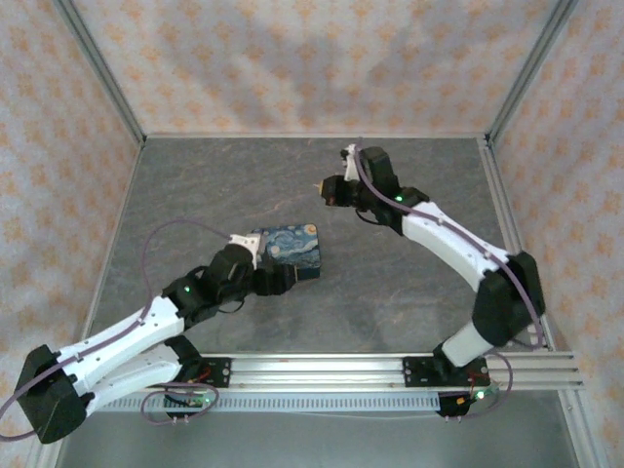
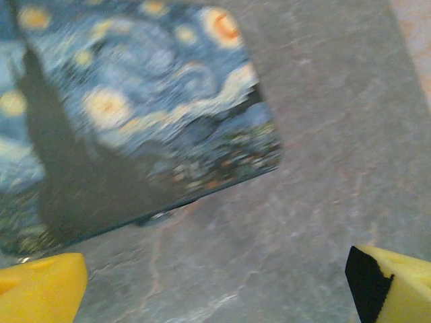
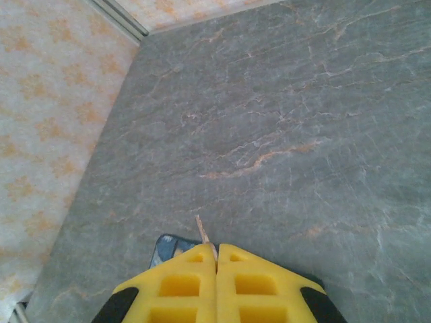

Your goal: Unlock a padlock with a key

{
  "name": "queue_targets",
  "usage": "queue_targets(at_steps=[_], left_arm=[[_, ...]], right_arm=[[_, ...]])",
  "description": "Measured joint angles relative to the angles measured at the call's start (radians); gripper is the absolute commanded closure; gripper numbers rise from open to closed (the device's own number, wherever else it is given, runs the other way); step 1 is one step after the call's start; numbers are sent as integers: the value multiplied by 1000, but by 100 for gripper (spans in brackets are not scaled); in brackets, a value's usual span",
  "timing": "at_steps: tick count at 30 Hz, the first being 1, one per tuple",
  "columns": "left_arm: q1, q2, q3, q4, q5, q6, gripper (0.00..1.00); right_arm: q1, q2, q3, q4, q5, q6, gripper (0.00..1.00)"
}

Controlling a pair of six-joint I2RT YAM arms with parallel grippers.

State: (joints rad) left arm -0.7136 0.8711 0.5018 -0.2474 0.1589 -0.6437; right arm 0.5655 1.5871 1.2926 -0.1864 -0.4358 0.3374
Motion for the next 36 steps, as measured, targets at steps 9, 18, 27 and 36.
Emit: queue_targets(at_steps=[9, 18, 27, 36], left_arm=[[0, 55, -134, 200, -40, -29, 1], [0, 294, -105, 392, -8, -24, 3], [-14, 480, -33, 504, 37, -10, 10], [-47, 536, -28, 591, 28, 132, 8]], right_arm=[[17, 255, 191, -1, 24, -3, 100], [18, 372, 266, -9, 48, -7, 100], [18, 447, 342, -43, 66, -48, 100], [18, 499, 393, -79, 74, -101, 100]])
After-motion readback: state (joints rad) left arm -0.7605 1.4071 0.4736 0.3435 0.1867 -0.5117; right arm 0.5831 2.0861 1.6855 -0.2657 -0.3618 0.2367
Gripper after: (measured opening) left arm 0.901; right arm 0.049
